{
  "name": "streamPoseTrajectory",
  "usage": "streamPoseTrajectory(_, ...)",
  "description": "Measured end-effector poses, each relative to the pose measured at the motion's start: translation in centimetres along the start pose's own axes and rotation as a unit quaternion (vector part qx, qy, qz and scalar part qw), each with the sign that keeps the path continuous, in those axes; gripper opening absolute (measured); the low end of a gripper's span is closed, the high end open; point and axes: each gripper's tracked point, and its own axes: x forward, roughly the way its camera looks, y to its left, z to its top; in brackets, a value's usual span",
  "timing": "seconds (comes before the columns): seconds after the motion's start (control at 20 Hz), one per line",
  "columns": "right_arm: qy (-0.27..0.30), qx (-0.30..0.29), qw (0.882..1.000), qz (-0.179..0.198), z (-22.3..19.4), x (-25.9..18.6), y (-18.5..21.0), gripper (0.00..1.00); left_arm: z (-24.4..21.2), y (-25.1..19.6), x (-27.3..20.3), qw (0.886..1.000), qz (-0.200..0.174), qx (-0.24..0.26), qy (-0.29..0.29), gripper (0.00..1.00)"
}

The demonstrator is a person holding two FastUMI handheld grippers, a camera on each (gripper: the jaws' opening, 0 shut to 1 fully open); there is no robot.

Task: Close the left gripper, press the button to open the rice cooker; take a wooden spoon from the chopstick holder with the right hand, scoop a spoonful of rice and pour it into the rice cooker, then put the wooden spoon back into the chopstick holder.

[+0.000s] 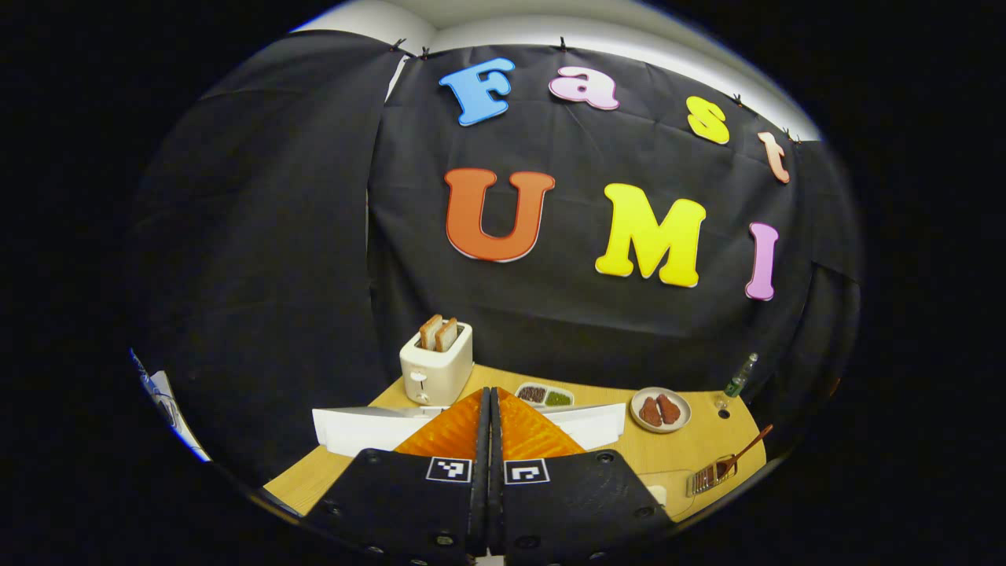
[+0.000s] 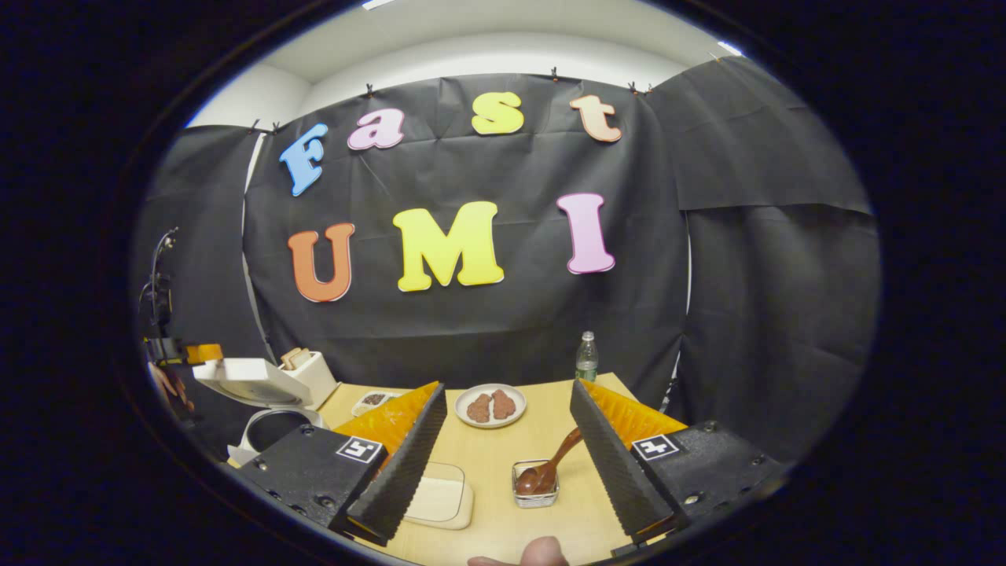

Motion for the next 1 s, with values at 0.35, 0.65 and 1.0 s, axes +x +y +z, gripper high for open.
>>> streamPoseTrajectory(0.35,0.007,0.008,1.0,-0.016,-1.1,-0.8,-2.4,1.0,6.8,-1.0,-3.2,0.995,-0.021,0.018,-0.095,0.29)
streamPoseTrajectory(0.65,0.015,0.009,1.0,-0.009,-2.6,-0.5,-3.5,1.0,7.3,-2.3,-6.6,0.993,-0.007,0.013,-0.118,0.94)
streamPoseTrajectory(1.0,0.068,0.024,0.997,0.003,-8.5,3.2,-5.5,1.0,4.7,-5.6,-9.0,0.994,-0.016,0.011,-0.109,0.94)
